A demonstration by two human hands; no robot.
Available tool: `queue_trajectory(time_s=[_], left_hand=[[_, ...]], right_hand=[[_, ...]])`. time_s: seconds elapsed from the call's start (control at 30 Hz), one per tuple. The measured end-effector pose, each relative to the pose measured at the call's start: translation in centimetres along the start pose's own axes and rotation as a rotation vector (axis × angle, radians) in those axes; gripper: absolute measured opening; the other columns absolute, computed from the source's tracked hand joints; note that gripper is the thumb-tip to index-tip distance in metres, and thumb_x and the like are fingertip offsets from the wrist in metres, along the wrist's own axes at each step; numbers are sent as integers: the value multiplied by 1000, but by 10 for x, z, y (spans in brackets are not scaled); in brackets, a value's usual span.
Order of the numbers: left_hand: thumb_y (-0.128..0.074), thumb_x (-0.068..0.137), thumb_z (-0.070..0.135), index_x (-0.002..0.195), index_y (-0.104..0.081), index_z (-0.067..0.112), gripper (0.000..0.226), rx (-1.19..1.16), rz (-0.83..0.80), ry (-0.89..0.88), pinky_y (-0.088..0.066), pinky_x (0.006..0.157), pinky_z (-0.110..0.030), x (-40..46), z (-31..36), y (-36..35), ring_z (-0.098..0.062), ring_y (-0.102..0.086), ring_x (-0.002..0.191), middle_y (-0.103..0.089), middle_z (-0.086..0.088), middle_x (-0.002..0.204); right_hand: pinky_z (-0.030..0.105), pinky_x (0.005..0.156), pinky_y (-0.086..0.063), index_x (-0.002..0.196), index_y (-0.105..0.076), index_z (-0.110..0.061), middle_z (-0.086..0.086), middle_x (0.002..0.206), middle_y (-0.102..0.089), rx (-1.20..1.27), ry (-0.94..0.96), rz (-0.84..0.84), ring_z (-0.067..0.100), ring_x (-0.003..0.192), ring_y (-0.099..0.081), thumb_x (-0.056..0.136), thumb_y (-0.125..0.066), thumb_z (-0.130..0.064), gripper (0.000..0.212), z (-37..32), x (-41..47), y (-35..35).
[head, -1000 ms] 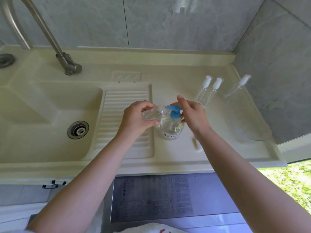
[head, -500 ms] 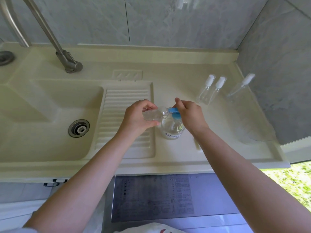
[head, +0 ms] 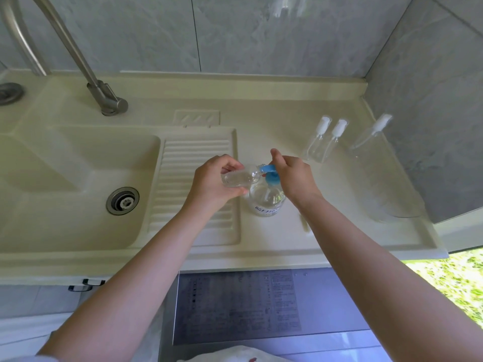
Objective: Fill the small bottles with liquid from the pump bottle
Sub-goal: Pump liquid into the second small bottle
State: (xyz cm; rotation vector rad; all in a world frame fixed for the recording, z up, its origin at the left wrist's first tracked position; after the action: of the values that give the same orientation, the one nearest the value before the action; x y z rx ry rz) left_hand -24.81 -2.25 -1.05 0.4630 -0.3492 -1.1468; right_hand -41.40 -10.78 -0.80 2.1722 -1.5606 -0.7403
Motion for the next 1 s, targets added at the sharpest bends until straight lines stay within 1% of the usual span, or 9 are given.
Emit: queue_trajectory(time_s=[0.13, 0.3, 0.37, 0.47, 0.6, 0.73, 0.87, 0.93, 1.0], left_hand=[[-91, 55, 9, 93, -68, 24, 47, 17, -2, 3, -40, 75, -1, 0, -2, -2, 4, -58, 87, -68, 8, 100], [-90, 56, 7, 94, -68, 22, 46, -2, 10, -5, -37, 75, 1, -1, 2, -1, 6, -57, 87, -67, 7, 100], [-90, 55, 6, 94, -68, 22, 47, -2, 16, -7, -37, 75, 1, 0, 3, 1, 6, -57, 87, -68, 7, 99], [-90, 55, 6, 93, -68, 23, 47, 1, 20, -13, -38, 76, 0, 0, 4, 1, 5, -57, 87, -68, 6, 100], [-90, 56, 7, 93, -68, 22, 46, 8, 14, -7, -39, 76, -1, -1, 3, -1, 2, -58, 87, -68, 7, 99], [-90, 56, 7, 93, -68, 20, 46, 19, 9, -7, -39, 75, -1, 0, 1, -3, 1, -58, 85, -68, 5, 99], [-90, 56, 6, 91, -67, 22, 45, 14, 8, -6, -38, 74, 0, -1, 3, -3, 3, -57, 84, -68, 7, 97], [-90, 56, 6, 91, -67, 21, 45, 4, 13, -2, -38, 73, 0, -2, 4, -2, 3, -57, 84, -68, 7, 97], [-90, 56, 6, 92, -68, 20, 45, -3, 15, 1, -38, 74, 0, -1, 5, -1, 4, -58, 85, -68, 8, 98]], right_hand=[[39, 83, -48, 91, -68, -1, 19, 96, -67, -27, 55, 48, 32, 90, -59, 104, -37, -43, 54, -1, 0, -1], [31, 74, -42, 99, -73, -11, 6, 95, -66, 42, -37, -17, 22, 86, -58, 102, -35, -55, 59, 4, -3, 4], [30, 74, -40, 100, -73, -10, 4, 94, -65, 44, -40, -35, 21, 87, -57, 101, -33, -57, 61, 5, -3, 4], [29, 69, -39, 85, -68, -7, 5, 84, -61, 32, 18, -24, 20, 79, -52, 102, -37, -54, 59, 2, -7, 1], [31, 73, -35, 72, -59, -10, 12, 89, -55, 49, 56, 33, 23, 81, -50, 103, -37, -51, 56, 5, -6, -3], [30, 74, -33, 78, -60, -12, 8, 89, -50, -9, 89, 64, 22, 82, -49, 105, -34, -45, 50, 3, -7, -5], [29, 71, -34, 76, -59, -9, 8, 88, -52, 41, 40, 3, 21, 83, -49, 103, -37, -51, 55, 6, -7, -4], [30, 75, -36, 83, -64, -10, 9, 96, -56, 64, -2, -32, 22, 88, -52, 102, -36, -55, 56, 7, -8, -3], [30, 74, -37, 88, -66, -8, 9, 99, -58, 68, -11, -38, 22, 89, -52, 102, -35, -55, 58, 6, -8, -2]])
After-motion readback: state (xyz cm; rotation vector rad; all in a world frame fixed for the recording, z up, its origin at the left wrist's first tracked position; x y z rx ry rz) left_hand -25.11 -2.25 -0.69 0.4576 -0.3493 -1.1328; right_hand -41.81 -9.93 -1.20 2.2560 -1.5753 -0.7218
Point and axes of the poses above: each hand's wrist, its own x-axis towards the middle knuckle, its own y-axis out of the back of the hand, z = x × y, the point moved 8 cm from there along x, towards the middle knuckle
